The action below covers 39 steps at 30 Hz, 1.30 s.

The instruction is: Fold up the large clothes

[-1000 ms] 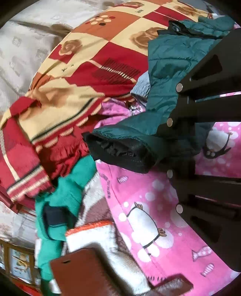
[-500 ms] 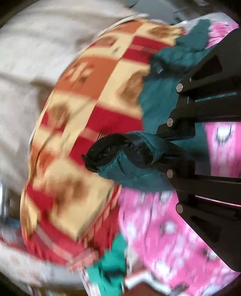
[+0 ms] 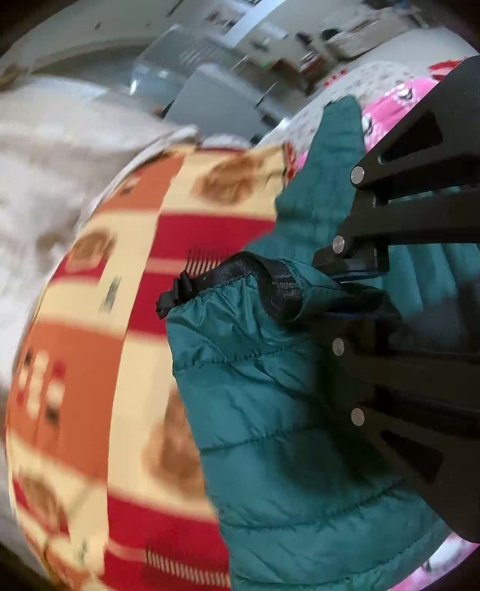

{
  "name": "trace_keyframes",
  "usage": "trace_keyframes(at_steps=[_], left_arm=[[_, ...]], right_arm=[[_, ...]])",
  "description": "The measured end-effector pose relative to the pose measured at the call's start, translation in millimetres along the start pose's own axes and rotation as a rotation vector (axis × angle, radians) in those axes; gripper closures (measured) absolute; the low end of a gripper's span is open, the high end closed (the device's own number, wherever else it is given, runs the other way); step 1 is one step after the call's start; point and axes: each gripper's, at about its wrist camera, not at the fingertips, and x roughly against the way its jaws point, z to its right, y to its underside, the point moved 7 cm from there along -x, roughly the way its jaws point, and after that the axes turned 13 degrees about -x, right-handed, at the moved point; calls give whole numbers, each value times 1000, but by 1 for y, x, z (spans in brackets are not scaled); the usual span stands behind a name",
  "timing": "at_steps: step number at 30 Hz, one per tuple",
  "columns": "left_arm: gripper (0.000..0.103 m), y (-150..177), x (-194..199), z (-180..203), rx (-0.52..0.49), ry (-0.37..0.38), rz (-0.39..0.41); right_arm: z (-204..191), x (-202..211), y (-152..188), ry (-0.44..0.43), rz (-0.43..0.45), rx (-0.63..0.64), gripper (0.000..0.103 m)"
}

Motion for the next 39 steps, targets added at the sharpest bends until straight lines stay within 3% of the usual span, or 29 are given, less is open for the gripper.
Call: trace_keyframes(at_steps=[6, 11, 17, 22, 23, 26, 31, 33, 36, 37, 39], left_arm=[[91, -6, -73, 68, -17, 157, -49], [91, 17, -129, 99, -10, 267, -125], [91, 56, -160, 94, 30, 283, -190], [90, 66, -169, 89, 70, 291, -227], [82, 68, -168, 87, 81, 291, -242], [38, 68, -161, 90, 100, 304, -257], [35, 58, -121, 90, 132, 340, -218], [35, 54, -100, 78, 141, 321, -195], [35, 45, -64, 40, 125, 227, -149], [35, 44, -53, 25, 118, 187, -136], [35, 40, -30, -18, 90, 34, -109]], right_arm=[[-20, -2, 5, -18, 10, 91, 2], [-17, -10, 7, -34, -23, 70, 2], [-5, -23, 7, -61, -87, -7, 2], [-5, -25, 8, -58, -89, -3, 2], [-6, -25, 8, -56, -90, 1, 2], [-7, -25, 8, -50, -90, 6, 2], [-7, -24, 10, -40, -90, 13, 2], [-8, -24, 10, -34, -89, 18, 2], [-11, -23, 11, -23, -85, 33, 2], [-12, -22, 12, -19, -82, 42, 2], [-15, -19, 13, -11, -75, 57, 2]])
